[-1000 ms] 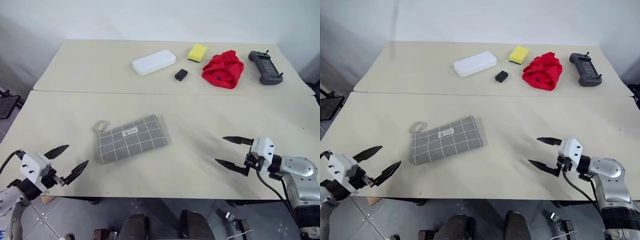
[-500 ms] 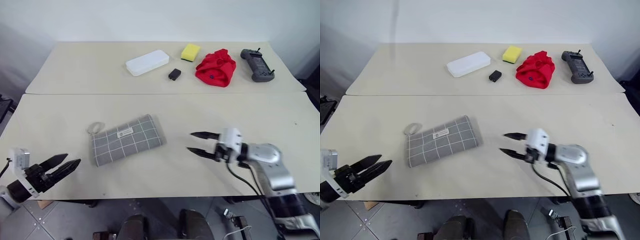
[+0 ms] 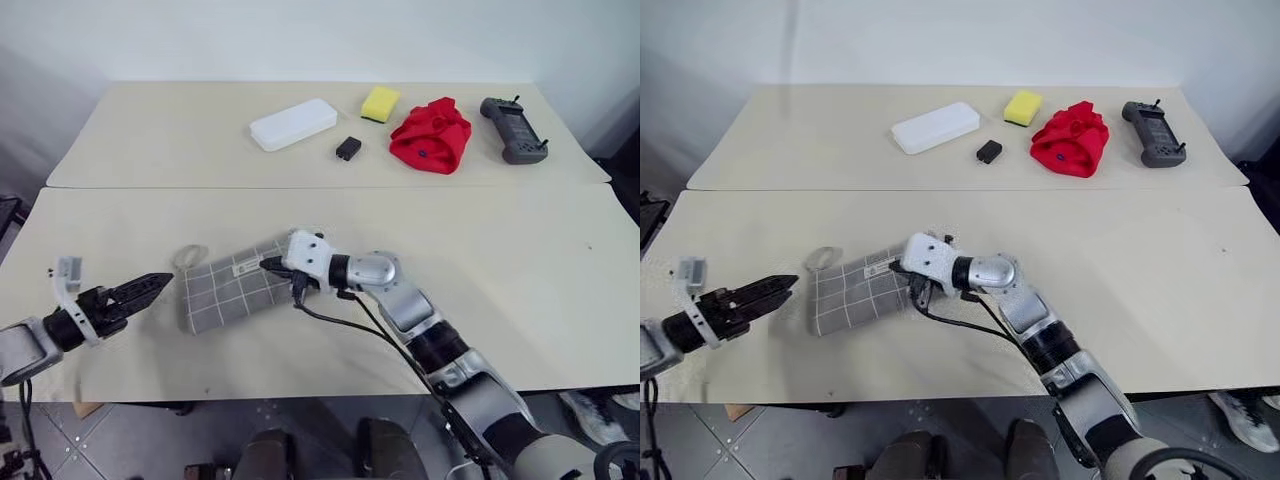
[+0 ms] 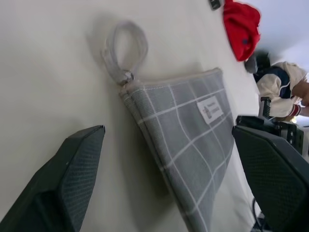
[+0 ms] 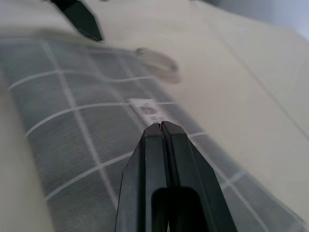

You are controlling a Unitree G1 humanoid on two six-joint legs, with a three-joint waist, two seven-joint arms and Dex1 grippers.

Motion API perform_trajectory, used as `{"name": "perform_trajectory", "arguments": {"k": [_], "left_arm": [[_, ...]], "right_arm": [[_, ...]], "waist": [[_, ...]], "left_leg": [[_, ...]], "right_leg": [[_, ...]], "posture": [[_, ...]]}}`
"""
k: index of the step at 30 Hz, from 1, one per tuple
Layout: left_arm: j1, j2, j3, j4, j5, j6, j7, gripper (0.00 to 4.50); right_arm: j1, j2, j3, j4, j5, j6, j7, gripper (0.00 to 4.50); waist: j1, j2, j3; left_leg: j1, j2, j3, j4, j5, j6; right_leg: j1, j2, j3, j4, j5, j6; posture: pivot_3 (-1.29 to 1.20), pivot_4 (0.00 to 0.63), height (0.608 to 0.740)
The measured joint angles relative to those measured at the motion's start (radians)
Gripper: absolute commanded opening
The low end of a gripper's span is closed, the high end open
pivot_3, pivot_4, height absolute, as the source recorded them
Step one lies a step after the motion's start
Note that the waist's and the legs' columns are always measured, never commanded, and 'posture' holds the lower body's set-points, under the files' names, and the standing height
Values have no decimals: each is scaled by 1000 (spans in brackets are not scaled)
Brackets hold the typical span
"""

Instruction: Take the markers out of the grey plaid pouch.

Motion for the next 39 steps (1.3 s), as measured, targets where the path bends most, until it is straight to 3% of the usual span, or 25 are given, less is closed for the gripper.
{"name": "perform_trajectory", "arguments": {"k": [12,25,28,39], "left_arm": [[-216,29,-103,174,56,240,-21,4500],[-303,1,-140,293,112,272,-96,4500],[-320,-1,-169,299,127,274,-111,3906],[-337,-46,-156,334,189,263,-111,527]], "right_arm": [[-3,-41,14,60,-15,-106,78,28],[-4,-55,7,81,-14,-139,97,28],[-4,-66,4,80,-14,-144,104,0],[-2,-92,-7,77,-14,-157,108,0]], "waist": [[-7,0,0],[-7,0,0],[-5,-1,0],[-8,-1,0]], "left_leg": [[4,1,1,1,1,-5],[4,2,2,1,1,-6],[4,2,2,1,1,-6],[4,2,2,1,1,-6]], "right_leg": [[3,7,7,0,0,0],[2,8,8,0,0,-1],[2,8,8,0,0,-1],[2,8,8,0,-1,-1]], "posture": [[0,150,740],[0,150,740],[0,150,740],[0,150,740]]}}
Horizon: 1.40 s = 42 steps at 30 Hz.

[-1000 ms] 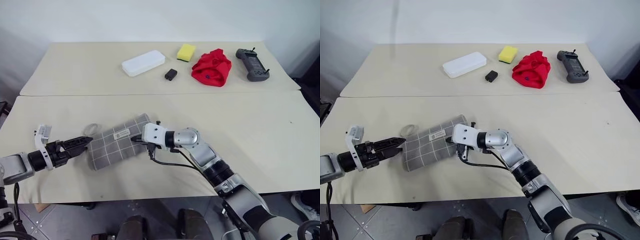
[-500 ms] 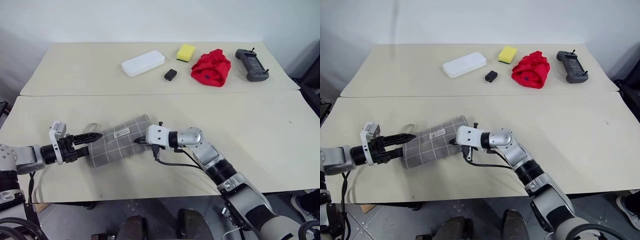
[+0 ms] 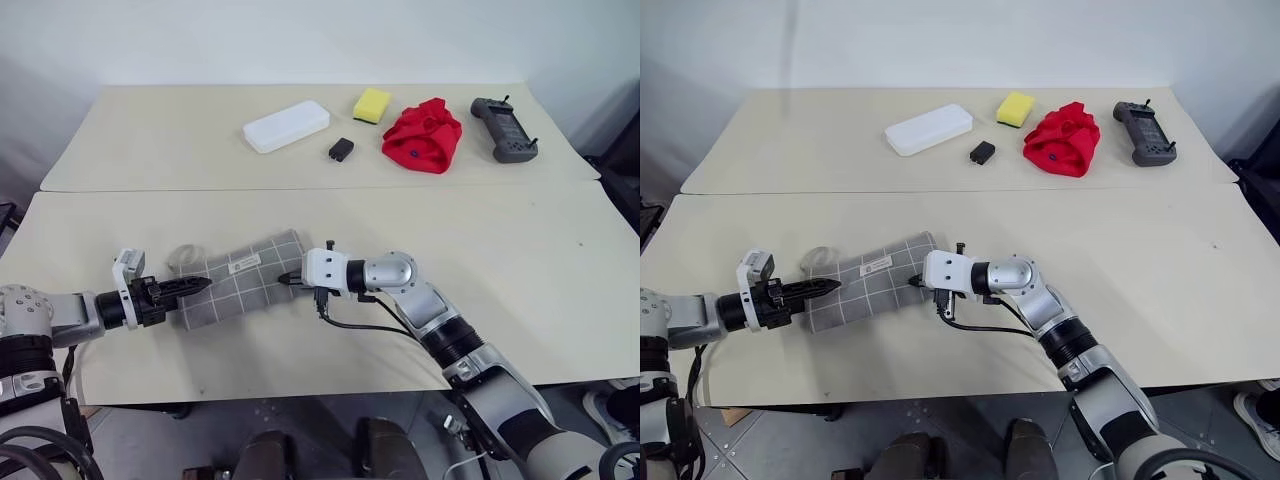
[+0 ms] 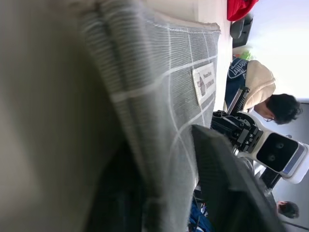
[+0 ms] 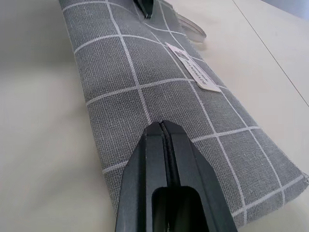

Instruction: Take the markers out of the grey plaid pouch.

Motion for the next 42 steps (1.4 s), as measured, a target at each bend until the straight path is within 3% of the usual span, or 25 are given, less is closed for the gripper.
{"name": "perform_trajectory", "arguments": {"k": [2,11,15,18,21,23,26,29,34,38,42], "left_arm": [[1,-6,20,-5,1,4,-4,60],[93,-23,26,-155,-61,6,-20,60],[113,-103,89,-308,-105,-28,-21,60],[136,-153,127,-460,-116,-175,-31,0],[149,-231,169,-576,-128,-340,-52,0],[150,-269,134,-631,-96,-463,-65,0],[151,-330,-18,-669,70,-783,-172,0],[141,-353,-199,-594,286,-1125,-284,0],[67,-418,-360,-329,550,-1644,-370,0],[-21,-492,-416,-108,712,-2047,-315,0],[-40,-521,-480,-9,810,-2279,-275,0]], "right_arm": [[0,0,-1,0,0,0,0,0],[43,-10,-41,-17,58,-25,45,0],[124,-52,-152,-149,244,26,120,0],[157,-167,-269,-309,407,132,187,630],[225,-310,-366,-385,504,233,261,1604],[267,-365,-396,-403,546,304,284,2355],[261,-492,-485,-368,639,510,271,3353],[80,-552,-600,-351,821,819,182,4427],[-78,-575,-646,-351,1026,1209,75,4487],[-164,-482,-640,-284,1072,1423,-86,4487],[-176,-459,-569,-311,1091,1547,-99,4487]], "waist": [[0,0,0],[1,0,0],[12,-1,1],[21,-1,1],[33,-1,1],[34,-1,1],[47,2,3],[43,5,4],[55,3,4],[65,3,4],[76,2,3]], "left_leg": [[0,0,0,0,0,0],[-1,4,-1,0,0,0],[-5,4,-2,0,0,0],[-5,5,-2,0,0,0],[-7,5,-1,0,-1,0],[-8,3,1,0,-1,1],[-10,1,3,1,0,2],[-13,3,6,1,1,2],[-18,4,12,1,1,2],[-23,0,14,3,1,5],[-34,1,14,7,1,6]], "right_leg": [[0,0,0,0,0,0],[0,0,1,-1,0,0],[-1,0,1,-4,0,0],[-1,0,1,-8,0,0],[0,0,1,-12,0,0],[0,1,0,-14,0,0],[-1,1,0,-17,3,0],[-5,3,0,-18,6,-2],[-8,4,-4,-18,6,-3],[-13,0,-4,-17,8,0],[-22,0,-8,-16,8,0]], "posture": [[0,150,740],[0,150,740],[0,150,740],[0,150,740],[0,150,740],[0,150,740],[0,150,740],[0,150,740],[0,150,740],[0,150,740],[0,150,740]]}}
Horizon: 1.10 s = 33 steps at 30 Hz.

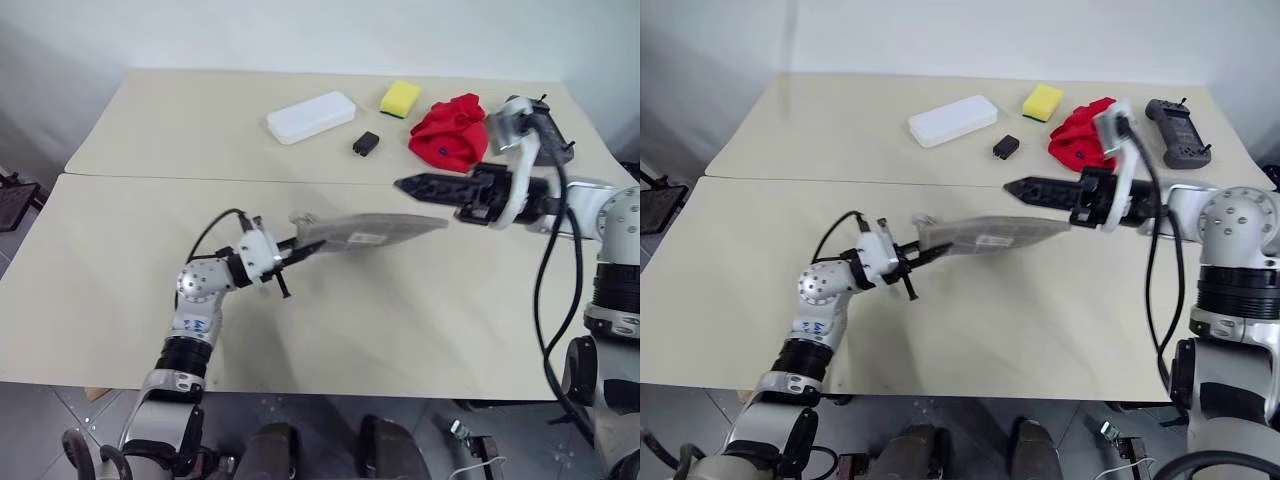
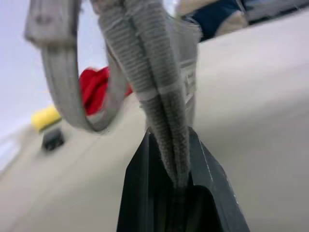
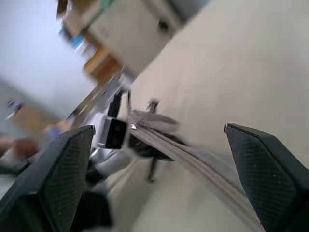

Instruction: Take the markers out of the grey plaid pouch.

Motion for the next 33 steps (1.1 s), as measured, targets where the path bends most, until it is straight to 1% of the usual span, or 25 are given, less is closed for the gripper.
{"name": "perform_trajectory", "arguments": {"k": [3,7,13,18,20,24,28,33], "left_arm": [[-11,6,-25,51,85,-128,63,0],[-37,23,-55,56,283,-261,230,0],[-37,87,-93,55,494,-368,424,0],[-34,109,-118,49,574,-385,531,0],[-32,121,-130,47,589,-385,562,0],[-32,138,-149,45,601,-384,600,0],[-32,146,-164,41,606,-383,619,0],[-32,155,-177,37,604,-377,633,0]], "right_arm": [[-14,23,36,-3,-4,37,-7,4487],[-35,21,120,-15,-26,68,23,4487],[-33,7,169,-19,-39,115,61,4487],[-12,37,188,-36,-44,141,58,4487],[1,39,214,-44,-52,154,52,4487],[10,62,215,-45,-60,159,46,4487],[34,139,196,-45,-59,191,12,4487],[39,237,127,-39,-55,222,-42,4487]], "waist": [[0,0,0],[2,0,0],[1,0,0],[1,0,0],[1,0,0],[0,0,0],[-1,0,0],[-3,0,0]], "left_leg": [[-2,0,0,3,0,1],[-2,0,-1,6,-1,1],[-2,0,-2,6,-1,1],[-2,0,-2,7,-1,1],[-3,0,-3,7,-1,1],[-2,0,-3,8,-1,1],[-2,1,-2,9,-1,1],[-2,1,-3,9,-1,1]], "right_leg": [[0,0,-4,1,0,0],[1,0,-4,2,0,1],[1,0,-4,3,0,1],[1,0,-5,3,0,1],[1,-1,-5,4,0,1],[1,-1,-5,5,0,1],[1,-1,-5,6,0,1],[1,-1,-6,7,0,1]], "posture": [[0,150,740],[0,150,740],[0,150,740],[0,150,740],[0,150,740],[0,150,740],[0,150,740],[0,150,740]]}}
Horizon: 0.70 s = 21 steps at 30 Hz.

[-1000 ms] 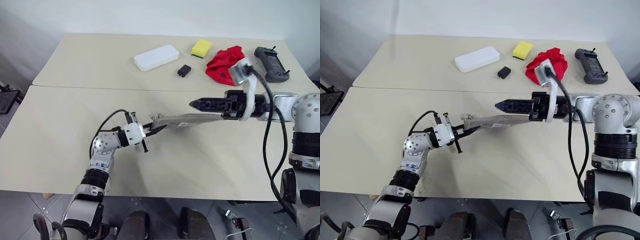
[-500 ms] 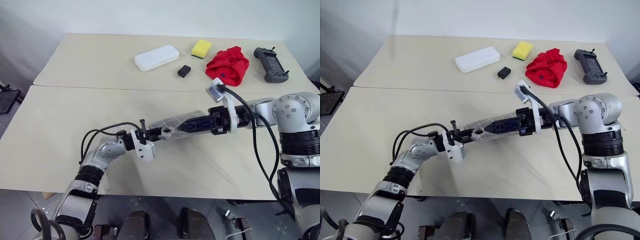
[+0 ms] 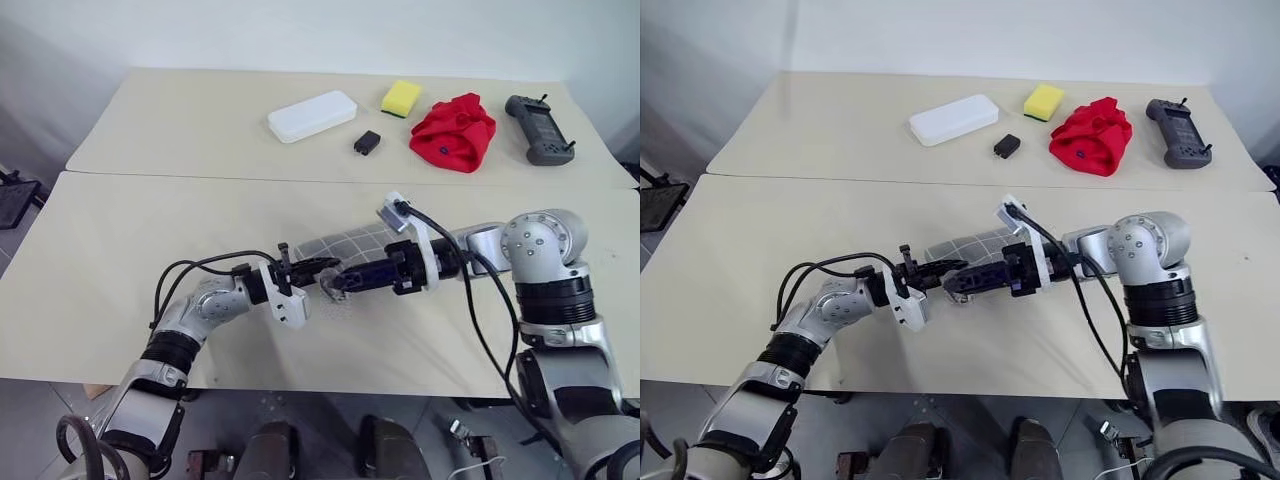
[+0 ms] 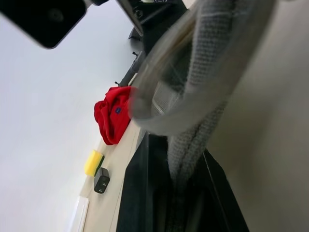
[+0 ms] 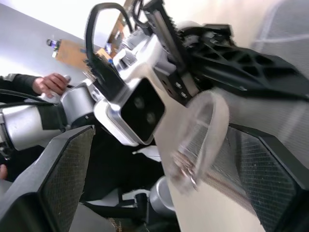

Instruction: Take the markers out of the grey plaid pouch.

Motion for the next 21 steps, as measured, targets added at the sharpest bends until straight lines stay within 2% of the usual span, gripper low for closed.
{"name": "perform_trajectory", "arguments": {"k": [4,10,15,21], "left_arm": [[0,12,-8,-8,-2,7,4,0],[4,22,-12,-12,-17,21,5,0],[7,25,-14,-15,-38,37,5,0],[7,26,-14,-15,-61,54,5,0]], "right_arm": [[1,39,-31,4,18,6,-23,4487],[23,29,-29,-9,25,-5,-4,4487],[35,1,13,-24,7,-64,38,2917],[49,-26,77,-44,-28,-143,88,803]], "waist": [[-2,0,0],[-6,0,0],[-13,0,0],[-22,0,0]], "left_leg": [[0,0,0,0,0,0],[0,0,0,0,0,0],[0,0,0,1,0,0],[0,0,0,1,0,0]], "right_leg": [[0,0,0,0,0,0],[0,0,0,1,0,0],[0,0,0,1,0,0],[0,0,0,1,0,0]], "posture": [[0,150,740],[0,150,740],[0,150,740],[0,150,740]]}}
